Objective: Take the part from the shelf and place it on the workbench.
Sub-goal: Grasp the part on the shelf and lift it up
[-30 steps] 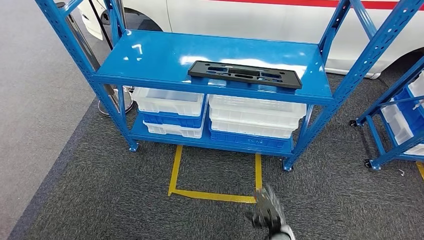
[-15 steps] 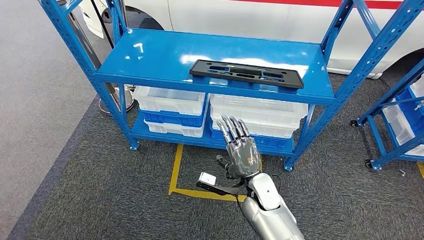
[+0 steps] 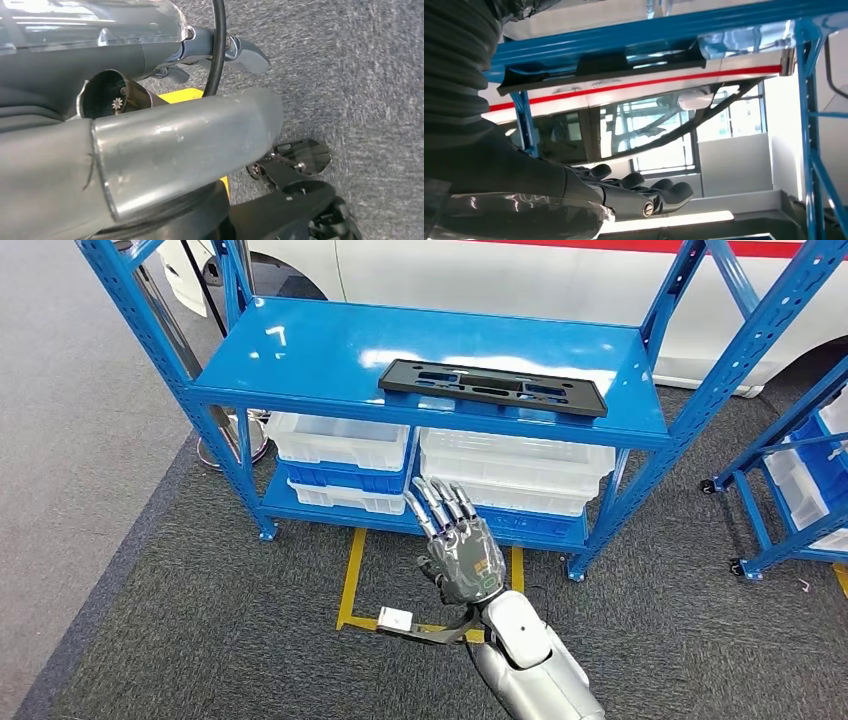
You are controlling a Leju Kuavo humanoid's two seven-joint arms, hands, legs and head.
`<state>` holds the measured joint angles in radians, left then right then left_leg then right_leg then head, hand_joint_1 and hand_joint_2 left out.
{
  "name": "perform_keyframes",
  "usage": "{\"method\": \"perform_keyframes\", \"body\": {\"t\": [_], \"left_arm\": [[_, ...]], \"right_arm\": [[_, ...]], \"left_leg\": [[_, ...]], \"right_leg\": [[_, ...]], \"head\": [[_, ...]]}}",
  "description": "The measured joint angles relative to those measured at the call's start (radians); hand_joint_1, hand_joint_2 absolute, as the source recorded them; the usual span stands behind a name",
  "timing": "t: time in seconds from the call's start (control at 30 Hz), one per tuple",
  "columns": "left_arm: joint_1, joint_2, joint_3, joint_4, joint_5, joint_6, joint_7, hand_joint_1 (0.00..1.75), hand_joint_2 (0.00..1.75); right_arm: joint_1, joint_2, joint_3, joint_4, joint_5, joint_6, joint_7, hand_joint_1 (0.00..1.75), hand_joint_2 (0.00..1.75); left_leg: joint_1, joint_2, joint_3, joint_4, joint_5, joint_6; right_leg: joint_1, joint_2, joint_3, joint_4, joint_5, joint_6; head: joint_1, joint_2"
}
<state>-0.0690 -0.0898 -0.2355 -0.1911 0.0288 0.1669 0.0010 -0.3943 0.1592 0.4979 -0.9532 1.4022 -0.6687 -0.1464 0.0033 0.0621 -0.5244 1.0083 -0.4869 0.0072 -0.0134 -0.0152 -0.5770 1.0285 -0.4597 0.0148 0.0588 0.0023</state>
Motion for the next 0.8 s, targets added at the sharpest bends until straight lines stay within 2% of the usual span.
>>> {"method": "perform_keyframes", "body": {"t": [0.2, 0.43, 0.53, 0.6, 0.67, 0.73, 0.77, 0.8], "left_arm": [[0.001, 0.000, 0.000, 0.000, 0.004, 0.007, 0.039, 0.00, 0.00], [0.008, 0.006, 0.004, 0.001, 0.022, 0.015, 0.053, 0.00, 0.00], [0.005, 0.011, 0.005, 0.001, 0.020, 0.012, 0.050, 0.00, 0.00], [0.002, 0.010, 0.005, 0.001, 0.015, 0.009, 0.046, 0.00, 0.00], [-0.002, 0.008, 0.005, 0.001, 0.010, 0.006, 0.039, 0.00, 0.00], [-0.003, 0.006, 0.004, 0.001, 0.005, 0.006, 0.036, 0.00, 0.00], [-0.002, 0.006, 0.004, 0.001, 0.003, 0.006, 0.035, 0.00, 0.00], [-0.001, 0.005, 0.004, 0.001, 0.002, 0.006, 0.036, 0.00, 0.00]], "right_arm": [[-0.053, -0.036, 0.082, 0.105, -0.044, 0.073, 0.083, 0.00, 1.75], [-0.100, -0.046, 0.111, 0.172, -0.098, 0.108, 0.102, 0.00, 1.75], [-0.114, -0.045, 0.121, 0.186, -0.111, 0.120, 0.102, 0.00, 1.75], [-0.120, -0.045, 0.126, 0.192, -0.115, 0.123, 0.103, 0.00, 1.75], [-0.122, -0.045, 0.128, 0.196, -0.117, 0.122, 0.106, 0.00, 1.75], [-0.119, -0.047, 0.129, 0.200, -0.119, 0.121, 0.110, 0.00, 1.75], [-0.117, -0.049, 0.130, 0.202, -0.120, 0.121, 0.111, 0.00, 1.75], [-0.115, -0.051, 0.131, 0.203, -0.121, 0.120, 0.112, 0.00, 1.75]], "left_leg": [[0.000, 0.000, 0.000, 0.001, 0.000, 0.000], [-0.002, -0.001, -0.008, 0.010, -0.001, 0.003], [-0.003, -0.001, -0.011, 0.010, -0.001, 0.009], [0.004, -0.001, -0.007, -0.004, 0.008, 0.020], [0.010, -0.001, -0.002, -0.018, 0.018, 0.031], [0.009, -0.001, -0.004, -0.019, 0.019, 0.034], [0.008, -0.001, -0.004, -0.019, 0.019, 0.034], [0.008, -0.002, -0.003, -0.018, 0.017, 0.033]], "right_leg": [[0.000, 0.000, 0.000, 0.000, 0.000, 0.000], [-0.006, -0.001, -0.003, -0.001, 0.004, 0.005], [-0.008, -0.002, -0.002, -0.004, 0.008, 0.011], [-0.006, -0.001, -0.003, -0.001, 0.004, 0.017], [-0.005, 0.003, -0.032, 0.058, -0.032, 0.021], [-0.006, 0.007, -0.098, 0.185, -0.086, 0.024], [-0.007, 0.008, -0.129, 0.240, -0.100, 0.026], [-0.008, 0.008, -0.146, 0.264, -0.095, 0.026]], "head": [[0.000, 0.000], [0.000, 0.000], [0.000, 0.000], [0.000, 0.000], [0.001, 0.000], [0.001, 0.000], [0.001, 0.000], [0.001, 0.000]]}}
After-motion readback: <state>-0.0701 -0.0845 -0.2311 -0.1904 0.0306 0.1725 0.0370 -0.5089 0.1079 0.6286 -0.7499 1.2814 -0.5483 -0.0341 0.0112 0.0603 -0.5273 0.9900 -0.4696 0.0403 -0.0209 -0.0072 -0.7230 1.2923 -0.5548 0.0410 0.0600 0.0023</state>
